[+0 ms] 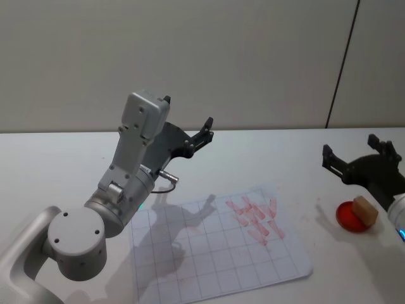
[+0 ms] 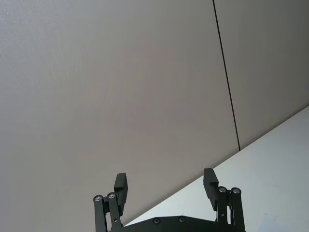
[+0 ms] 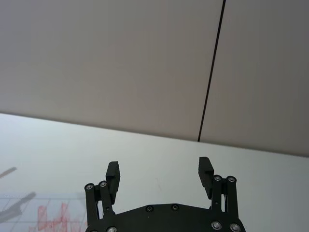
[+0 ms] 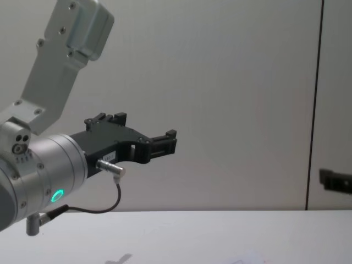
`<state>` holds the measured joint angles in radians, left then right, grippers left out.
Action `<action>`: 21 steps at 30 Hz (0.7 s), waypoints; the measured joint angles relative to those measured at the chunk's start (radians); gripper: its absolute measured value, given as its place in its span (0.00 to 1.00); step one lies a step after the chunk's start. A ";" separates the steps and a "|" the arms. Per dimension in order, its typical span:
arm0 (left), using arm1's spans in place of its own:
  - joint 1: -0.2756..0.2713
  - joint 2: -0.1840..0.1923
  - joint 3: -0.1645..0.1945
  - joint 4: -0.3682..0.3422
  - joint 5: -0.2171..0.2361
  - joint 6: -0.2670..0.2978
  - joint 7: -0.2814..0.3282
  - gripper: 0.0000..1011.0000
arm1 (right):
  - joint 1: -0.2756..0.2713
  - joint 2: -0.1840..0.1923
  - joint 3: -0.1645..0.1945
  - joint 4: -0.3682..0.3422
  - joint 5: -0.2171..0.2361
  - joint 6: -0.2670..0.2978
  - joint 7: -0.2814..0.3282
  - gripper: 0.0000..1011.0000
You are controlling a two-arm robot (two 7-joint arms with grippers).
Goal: Use the one hand to pick up the stamp and affix it onto the A4 paper.
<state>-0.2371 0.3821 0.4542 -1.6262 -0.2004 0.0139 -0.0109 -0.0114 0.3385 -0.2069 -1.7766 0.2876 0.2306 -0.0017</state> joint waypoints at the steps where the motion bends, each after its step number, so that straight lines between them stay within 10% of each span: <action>1: 0.000 0.000 0.000 0.000 0.000 0.000 0.000 0.99 | -0.002 0.003 0.002 0.001 0.002 0.006 0.000 0.99; 21: 0.000 0.000 0.000 0.000 0.000 0.000 0.000 0.99 | -0.017 0.043 0.030 0.046 0.013 0.155 0.037 0.99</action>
<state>-0.2372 0.3821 0.4542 -1.6262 -0.2004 0.0139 -0.0109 -0.0283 0.3813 -0.1770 -1.7304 0.3006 0.3860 0.0355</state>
